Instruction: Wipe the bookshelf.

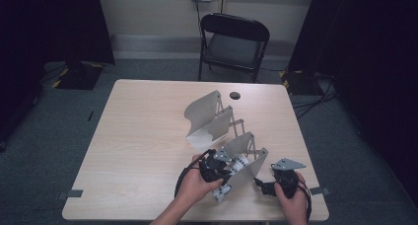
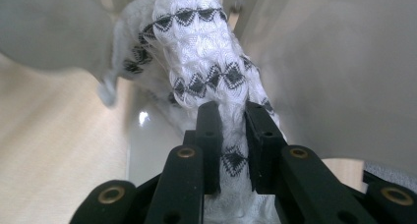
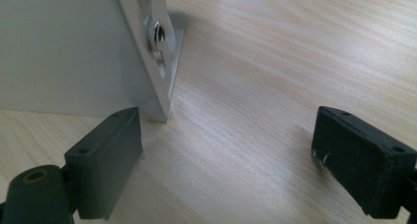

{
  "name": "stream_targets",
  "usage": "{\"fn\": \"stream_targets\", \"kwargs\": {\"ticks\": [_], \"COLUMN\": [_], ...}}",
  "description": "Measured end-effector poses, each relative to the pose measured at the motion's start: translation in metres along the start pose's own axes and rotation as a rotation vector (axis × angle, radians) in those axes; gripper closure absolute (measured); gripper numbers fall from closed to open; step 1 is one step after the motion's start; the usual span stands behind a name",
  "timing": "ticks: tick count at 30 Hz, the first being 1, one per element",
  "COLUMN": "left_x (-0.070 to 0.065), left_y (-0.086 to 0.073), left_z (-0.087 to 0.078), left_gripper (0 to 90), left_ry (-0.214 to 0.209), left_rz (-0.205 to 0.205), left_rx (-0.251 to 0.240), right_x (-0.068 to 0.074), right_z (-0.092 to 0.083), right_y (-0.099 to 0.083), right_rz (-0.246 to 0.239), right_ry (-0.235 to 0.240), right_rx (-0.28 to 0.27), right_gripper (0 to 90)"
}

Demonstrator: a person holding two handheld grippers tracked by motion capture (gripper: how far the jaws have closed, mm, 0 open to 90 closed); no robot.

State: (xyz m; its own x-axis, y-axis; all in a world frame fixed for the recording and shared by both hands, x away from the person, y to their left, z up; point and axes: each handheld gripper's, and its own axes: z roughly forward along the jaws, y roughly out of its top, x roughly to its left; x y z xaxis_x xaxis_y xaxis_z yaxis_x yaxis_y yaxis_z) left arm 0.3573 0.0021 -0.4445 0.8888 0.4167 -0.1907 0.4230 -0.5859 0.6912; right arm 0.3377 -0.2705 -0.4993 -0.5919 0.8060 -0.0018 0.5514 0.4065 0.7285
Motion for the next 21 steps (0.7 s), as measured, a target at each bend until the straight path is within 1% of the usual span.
{"fn": "stream_targets", "kwargs": {"ticks": [2, 3, 4, 5, 6, 7, 8, 9, 13, 14, 15, 16, 18, 21], "left_x": [-0.001, -0.001, -0.002, -0.004, -0.006, -0.006, -0.006, -0.009, -0.014, -0.014, -0.018, -0.018, -0.02, -0.02], "left_y": [0.007, 0.007, 0.012, 0.022, 0.028, 0.032, 0.032, 0.045, 0.067, 0.067, 0.074, 0.074, 0.076, 0.074], "left_z": [-0.008, -0.008, -0.013, -0.023, -0.027, -0.031, -0.031, -0.042, -0.058, -0.058, -0.06, -0.06, -0.057, -0.053], "left_gripper": [78.3, 78.3, 78.3, 78.3, 78.3, 78.3, 78.3, 78.3, 78.3, 78.3, 78.3, 78.3, 78.3, 78.3], "left_ry": [0.002, 0.002, 0.005, 0.014, 0.018, 0.019, 0.019, 0.026, 0.028, 0.028, 0.026, 0.026, 0.025, 0.014], "left_rz": [-0.002, -0.002, 0.005, 0.02, 0.029, 0.038, 0.038, 0.058, 0.086, 0.086, 0.101, 0.101, 0.115, 0.105], "left_rx": [-0.023, -0.023, -0.027, -0.043, -0.053, -0.058, -0.058, -0.078, -0.115, -0.115, -0.112, -0.112, -0.103, -0.102], "right_x": [0.0, 0.0, 0.0, 0.0, 0.0, 0.0, 0.0, 0.0, 0.0, 0.0, 0.0, 0.0, 0.0, 0.0], "right_z": [0.0, 0.0, 0.0, 0.0, 0.0, 0.0, 0.0, 0.0, 0.0, 0.0, 0.0, 0.0, 0.0, 0.0], "right_y": [0.0, 0.0, 0.0, 0.0, 0.0, 0.0, 0.0, 0.0, 0.0, 0.0, 0.0, 0.0, 0.0, 0.0], "right_rz": [0.0, 0.0, 0.0, 0.0, 0.0, 0.0, 0.0, 0.0, 0.003, 0.002, 0.004, 0.004, 0.004, 0.004], "right_ry": [0.0, 0.0, 0.0, -0.001, -0.001, 0.0, 0.0, 0.0, -0.001, -0.001, -0.001, -0.002, -0.002, -0.002], "right_rx": [0.0, 0.0, 0.0, -0.001, -0.001, 0.0, 0.0, 0.0, 0.001, 0.0, 0.001, 0.0, 0.0, 0.0], "right_gripper": [11.1, 11.1, 11.1, 11.1, 11.1, 11.1, 11.1, 11.1, 11.1, 11.1, 11.1, 11.1, 11.1, 11.0]}}
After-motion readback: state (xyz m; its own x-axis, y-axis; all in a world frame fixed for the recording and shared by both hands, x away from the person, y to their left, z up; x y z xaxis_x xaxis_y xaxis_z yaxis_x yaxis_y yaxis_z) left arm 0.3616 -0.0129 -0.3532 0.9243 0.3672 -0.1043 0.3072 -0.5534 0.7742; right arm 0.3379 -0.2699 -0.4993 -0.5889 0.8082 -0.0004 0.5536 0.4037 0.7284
